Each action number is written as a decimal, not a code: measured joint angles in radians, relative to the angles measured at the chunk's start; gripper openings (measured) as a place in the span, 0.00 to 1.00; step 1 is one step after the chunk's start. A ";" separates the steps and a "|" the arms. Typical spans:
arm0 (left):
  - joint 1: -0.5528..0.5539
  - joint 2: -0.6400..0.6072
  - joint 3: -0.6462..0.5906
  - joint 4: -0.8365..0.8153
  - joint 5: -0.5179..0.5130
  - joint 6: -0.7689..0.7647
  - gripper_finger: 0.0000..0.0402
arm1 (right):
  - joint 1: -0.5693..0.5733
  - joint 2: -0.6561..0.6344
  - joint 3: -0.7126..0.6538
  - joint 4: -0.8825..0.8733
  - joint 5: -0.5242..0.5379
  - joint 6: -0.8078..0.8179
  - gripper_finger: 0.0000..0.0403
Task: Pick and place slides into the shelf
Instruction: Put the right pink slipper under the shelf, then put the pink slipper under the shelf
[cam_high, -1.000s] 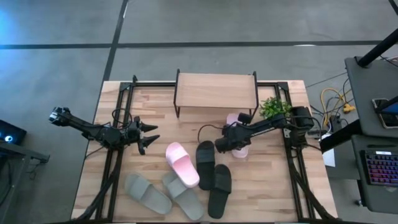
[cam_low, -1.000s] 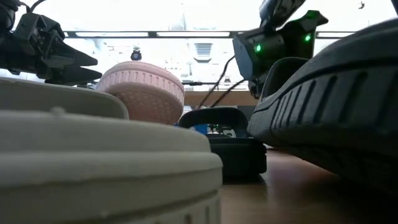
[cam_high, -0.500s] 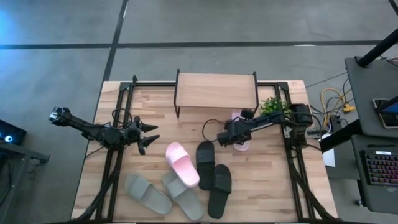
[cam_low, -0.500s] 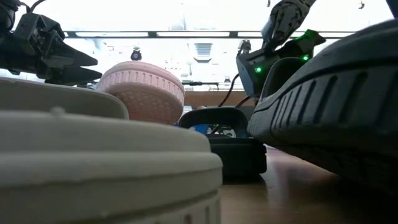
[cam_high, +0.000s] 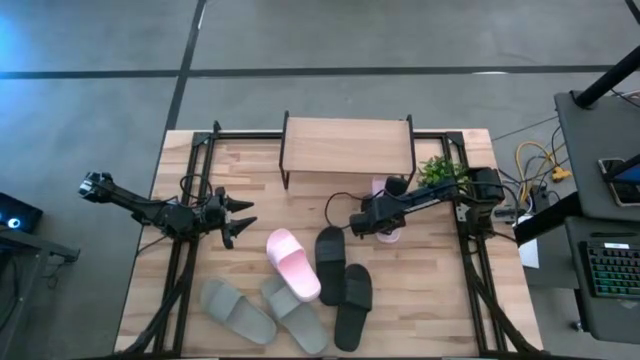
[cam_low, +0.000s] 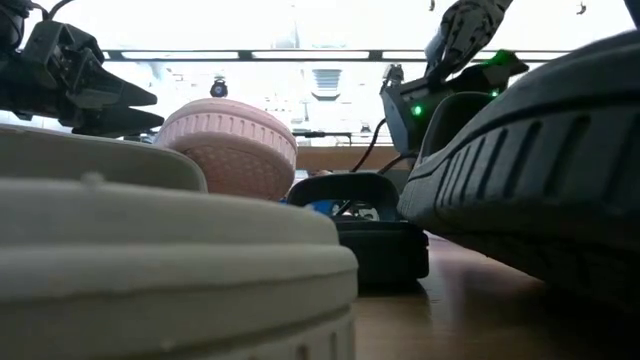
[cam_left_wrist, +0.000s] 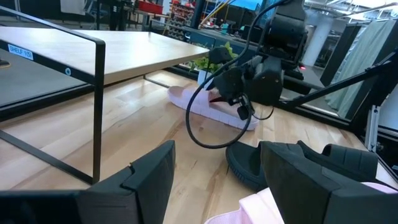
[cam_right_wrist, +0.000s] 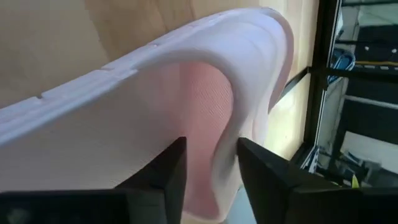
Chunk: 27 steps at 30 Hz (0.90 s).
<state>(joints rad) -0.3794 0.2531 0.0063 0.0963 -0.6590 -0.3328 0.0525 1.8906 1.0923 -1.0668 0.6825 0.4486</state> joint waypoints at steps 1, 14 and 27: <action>0.000 0.000 0.000 0.000 0.000 0.000 0.56 | 0.008 -0.006 0.006 0.001 -0.001 0.002 0.35; 0.000 0.000 0.000 0.000 0.000 0.000 0.56 | 0.085 -0.072 0.055 -0.083 -0.038 0.083 0.44; 0.000 0.000 0.000 0.000 0.000 0.000 0.56 | 0.320 -0.183 0.209 -0.029 -0.406 0.152 0.44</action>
<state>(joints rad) -0.3792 0.2527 0.0063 0.0965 -0.6588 -0.3328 0.3728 1.7076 1.3015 -1.0956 0.2770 0.6010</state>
